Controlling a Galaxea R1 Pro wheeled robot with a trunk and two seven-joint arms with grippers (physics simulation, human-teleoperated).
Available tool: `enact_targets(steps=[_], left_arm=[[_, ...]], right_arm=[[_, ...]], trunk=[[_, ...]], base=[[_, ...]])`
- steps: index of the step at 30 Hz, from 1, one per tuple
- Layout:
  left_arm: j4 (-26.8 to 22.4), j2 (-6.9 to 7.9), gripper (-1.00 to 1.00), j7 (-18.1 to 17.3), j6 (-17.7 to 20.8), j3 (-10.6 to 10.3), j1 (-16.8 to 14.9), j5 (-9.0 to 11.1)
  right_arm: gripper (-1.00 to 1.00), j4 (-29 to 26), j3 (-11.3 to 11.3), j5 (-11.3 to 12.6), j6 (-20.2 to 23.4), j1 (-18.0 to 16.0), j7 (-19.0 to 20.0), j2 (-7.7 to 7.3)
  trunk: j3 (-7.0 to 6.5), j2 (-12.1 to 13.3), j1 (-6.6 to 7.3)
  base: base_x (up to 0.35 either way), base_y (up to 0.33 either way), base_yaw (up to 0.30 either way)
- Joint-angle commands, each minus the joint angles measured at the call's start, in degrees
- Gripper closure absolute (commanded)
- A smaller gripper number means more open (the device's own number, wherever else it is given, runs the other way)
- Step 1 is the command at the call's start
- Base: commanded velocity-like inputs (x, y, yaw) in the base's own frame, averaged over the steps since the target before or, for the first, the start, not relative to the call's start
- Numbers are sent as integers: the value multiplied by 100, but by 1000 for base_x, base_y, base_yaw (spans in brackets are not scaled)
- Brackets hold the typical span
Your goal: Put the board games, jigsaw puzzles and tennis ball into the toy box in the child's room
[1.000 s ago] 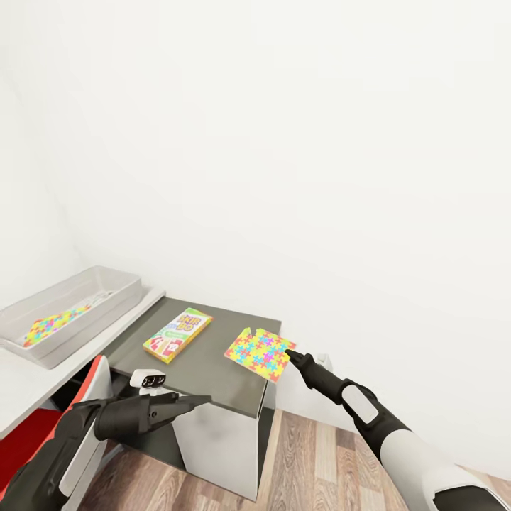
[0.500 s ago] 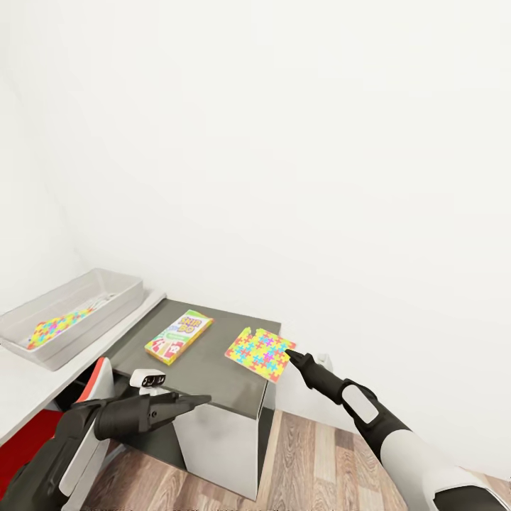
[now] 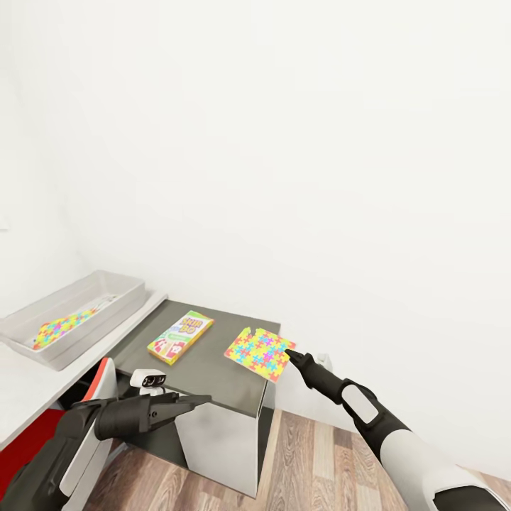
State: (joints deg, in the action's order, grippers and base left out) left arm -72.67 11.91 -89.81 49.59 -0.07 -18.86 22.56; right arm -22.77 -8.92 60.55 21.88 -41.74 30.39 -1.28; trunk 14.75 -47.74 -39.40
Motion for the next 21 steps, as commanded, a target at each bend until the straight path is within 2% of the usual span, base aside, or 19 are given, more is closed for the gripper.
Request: enact_targets(steps=[1, 21], left_arm=[[-2, 2, -100, -19, 61, -1, -3, 0], [-2, 10, -100, -19, 62, -1, -3, -6]], right_arm=[[100, 1, -25, 45, 20, -6, 2, -5], [100, 0, -20, 45, 19, 16, 2, -13]], trunk=[[-11, 36, 22], [-370, 838, 461]], base=[[0, 0, 0], [0, 0, 14]])
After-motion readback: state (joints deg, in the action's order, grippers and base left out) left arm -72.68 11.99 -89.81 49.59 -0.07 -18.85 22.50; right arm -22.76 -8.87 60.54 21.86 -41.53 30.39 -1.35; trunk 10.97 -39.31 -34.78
